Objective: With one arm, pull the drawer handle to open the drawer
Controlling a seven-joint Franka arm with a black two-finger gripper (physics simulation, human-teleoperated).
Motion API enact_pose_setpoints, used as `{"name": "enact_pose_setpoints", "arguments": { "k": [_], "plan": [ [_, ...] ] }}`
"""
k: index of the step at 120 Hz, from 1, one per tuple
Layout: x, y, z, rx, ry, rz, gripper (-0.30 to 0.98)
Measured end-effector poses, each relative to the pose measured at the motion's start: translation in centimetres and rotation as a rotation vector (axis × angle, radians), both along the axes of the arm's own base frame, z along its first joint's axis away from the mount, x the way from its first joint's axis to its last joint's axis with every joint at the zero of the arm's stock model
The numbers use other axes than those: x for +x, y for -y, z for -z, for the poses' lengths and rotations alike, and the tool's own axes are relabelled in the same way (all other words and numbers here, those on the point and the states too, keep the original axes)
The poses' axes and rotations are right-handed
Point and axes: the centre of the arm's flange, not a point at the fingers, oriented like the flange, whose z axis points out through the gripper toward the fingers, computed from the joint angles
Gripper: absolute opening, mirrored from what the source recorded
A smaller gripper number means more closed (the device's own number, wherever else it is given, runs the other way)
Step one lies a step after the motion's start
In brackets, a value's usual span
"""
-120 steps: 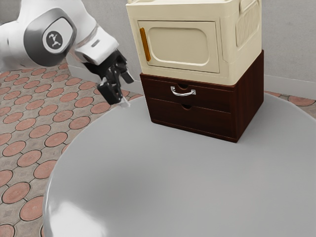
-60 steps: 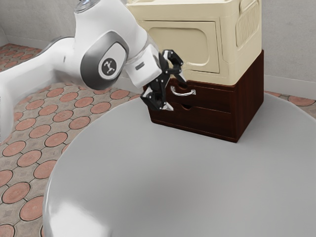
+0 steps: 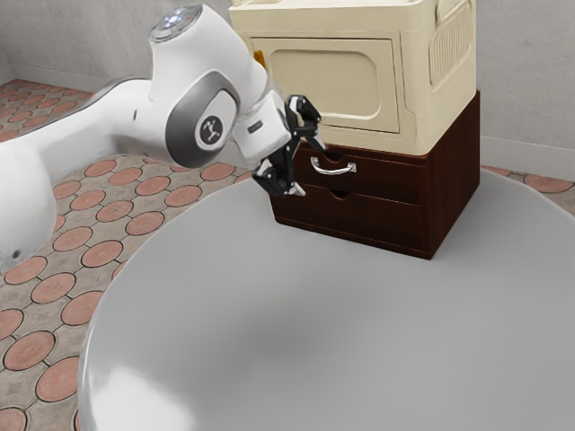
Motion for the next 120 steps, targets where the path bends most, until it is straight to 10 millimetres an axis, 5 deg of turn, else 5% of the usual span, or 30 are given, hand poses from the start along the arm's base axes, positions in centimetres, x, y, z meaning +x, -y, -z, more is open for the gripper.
{"name": "enact_pose_setpoints", "arguments": {
  "k": [54,120],
  "plan": [
    [3.3,-0.8,2.9,-0.047,-0.02,-0.096,0.34],
    [5.0,-3.9,2.8,-0.155,0.102,-0.176,0.29]
  ]
}}
